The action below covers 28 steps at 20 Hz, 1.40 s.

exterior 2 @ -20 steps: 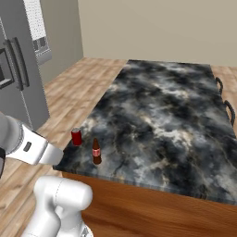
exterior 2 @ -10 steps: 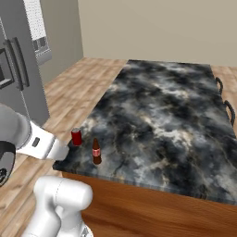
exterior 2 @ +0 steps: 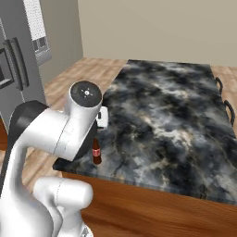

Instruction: Pick the juice, can, bottled drink from the counter and place them in the open cabinet.

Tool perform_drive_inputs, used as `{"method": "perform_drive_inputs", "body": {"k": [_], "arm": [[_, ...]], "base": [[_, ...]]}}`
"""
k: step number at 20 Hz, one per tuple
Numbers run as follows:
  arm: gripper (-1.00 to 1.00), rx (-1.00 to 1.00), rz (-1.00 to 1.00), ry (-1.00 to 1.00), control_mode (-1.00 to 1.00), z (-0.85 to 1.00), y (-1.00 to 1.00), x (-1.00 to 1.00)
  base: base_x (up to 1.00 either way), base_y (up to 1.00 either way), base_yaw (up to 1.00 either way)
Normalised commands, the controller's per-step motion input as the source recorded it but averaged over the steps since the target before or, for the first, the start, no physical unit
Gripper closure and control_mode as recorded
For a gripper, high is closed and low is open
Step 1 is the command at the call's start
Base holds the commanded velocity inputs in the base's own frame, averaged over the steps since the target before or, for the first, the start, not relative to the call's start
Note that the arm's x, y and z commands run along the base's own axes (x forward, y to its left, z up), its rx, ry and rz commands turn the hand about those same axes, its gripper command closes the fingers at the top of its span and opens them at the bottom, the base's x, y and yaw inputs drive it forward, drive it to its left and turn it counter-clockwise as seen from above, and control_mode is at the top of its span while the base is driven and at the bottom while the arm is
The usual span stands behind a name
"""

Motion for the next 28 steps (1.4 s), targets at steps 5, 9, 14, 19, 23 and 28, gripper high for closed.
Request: {"method": "perform_drive_inputs", "body": {"k": [5, 9, 14, 19, 23, 28], "arm": [[-1.0, -0.04, 0.49, 0.0, -1.0, -0.01, -0.32, 0.68], [-1.0, -0.1, 0.35, -0.01, -1.0, -0.15, -0.13, 0.43], [-1.0, -0.12, 0.19, -0.16, -1.0, -0.23, -0.05, 0.0], [-1.0, -0.03, 0.11, -0.23, -1.0, -0.31, 0.0, 0.0], [-1.0, 0.1, 0.04, -0.26, -1.0, -0.16, 0.0, 0.0], [-1.0, 0.2, 0.04, -0.2, -1.0, -0.17, 0.0, 0.0]], "base": [[0.0, 0.0, 0.0], [0.0, 0.0, 0.0], [0.0, 0.0, 0.0], [0.0, 0.0, 0.0], [0.0, 0.0, 0.0], [0.0, 0.0, 0.0]]}}
